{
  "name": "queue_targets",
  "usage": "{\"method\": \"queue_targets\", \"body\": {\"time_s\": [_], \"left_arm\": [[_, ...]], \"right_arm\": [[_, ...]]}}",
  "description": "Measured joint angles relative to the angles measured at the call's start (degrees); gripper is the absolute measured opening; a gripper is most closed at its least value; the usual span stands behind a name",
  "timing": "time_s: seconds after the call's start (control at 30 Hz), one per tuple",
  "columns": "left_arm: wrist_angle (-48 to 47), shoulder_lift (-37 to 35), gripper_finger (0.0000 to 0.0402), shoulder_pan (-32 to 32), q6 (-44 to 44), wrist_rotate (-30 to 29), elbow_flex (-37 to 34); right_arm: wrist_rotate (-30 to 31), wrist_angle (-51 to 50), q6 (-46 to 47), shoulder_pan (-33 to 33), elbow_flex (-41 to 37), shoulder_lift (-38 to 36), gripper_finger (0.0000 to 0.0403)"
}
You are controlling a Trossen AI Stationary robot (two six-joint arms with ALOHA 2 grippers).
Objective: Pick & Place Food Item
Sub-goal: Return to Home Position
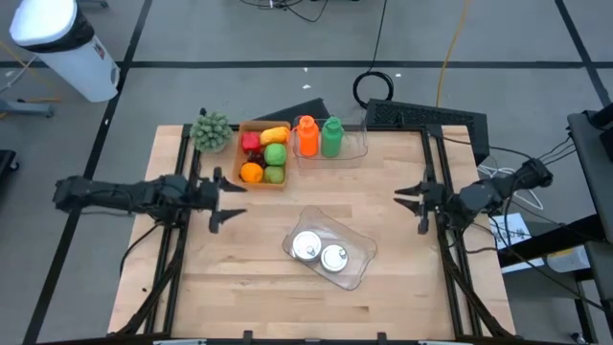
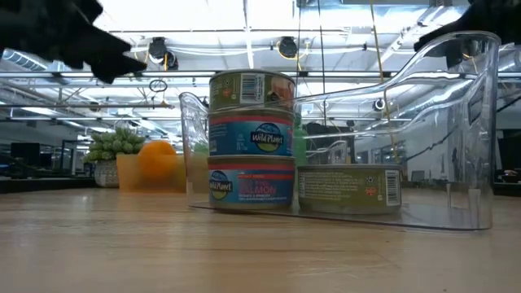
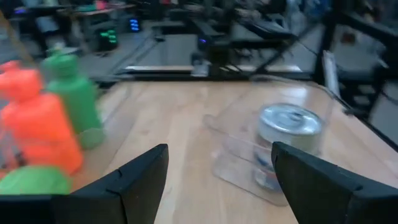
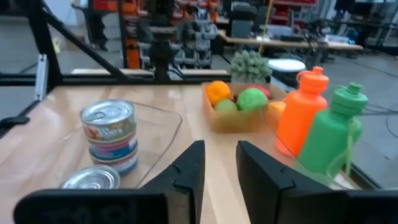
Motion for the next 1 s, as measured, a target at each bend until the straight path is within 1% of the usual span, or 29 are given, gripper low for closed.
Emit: {"method": "queue_targets", "body": {"time_s": [0.07,0.1,0.23,0.3,0.37,0.47,0.6,0.67,0.73,0.83,1.0], "left_arm": [[0.6,-3.3,0.0294,3.2,-2.3,1.0,-2.5],[0.9,-4.9,0.0294,4.9,-2.8,2.6,-3.7],[2.1,-10.8,0.0294,12.0,-1.9,14.0,-6.6],[1.9,-13.1,0.0294,15.4,-2.2,17.5,-7.8],[1.8,-14.8,0.0294,18.3,-3.2,19.8,-8.9],[2.5,-16.3,0.0294,21.5,-4.4,22.2,-10.8],[7.5,-16.9,0.0294,23.8,-5.3,25.6,-14.8],[6.4,-16.8,0.0294,24.5,-6.0,27.0,-14.9],[6.6,-16.8,0.0294,25.0,-6.8,28.4,-14.8],[6.2,-16.8,0.0294,25.1,-6.2,29.8,-14.8],[6.0,-16.8,0.0294,25.1,-4.4,29.1,-14.8]], "right_arm": [[-0.4,2.6,-1.2,-0.6,-2.3,-1.5,0.0082],[-0.3,3.9,-1.6,-1.1,-3.5,-2.2,0.0082],[-0.3,9.1,-4.6,-4.6,-7.0,-5.0,0.0082],[-0.7,9.6,-5.5,-7.2,-8.0,-6.0,0.0082],[-3.5,10.0,-6.2,-10.4,-8.5,-6.9,0.0082],[-9.6,12.1,-5.8,-16.0,-9.7,-7.7,0.0082],[-20.0,17.0,-2.6,-22.8,-13.5,-7.7,0.0082],[-23.1,19.8,-1.7,-25.4,-15.8,-7.7,0.0082],[-24.3,22.0,-1.1,-27.4,-17.8,-7.8,0.0082],[-24.4,23.6,-1.1,-29.4,-19.5,-7.8,0.0082],[-24.4,23.9,-1.4,-30.9,-21.4,-7.9,0.0082]]}}
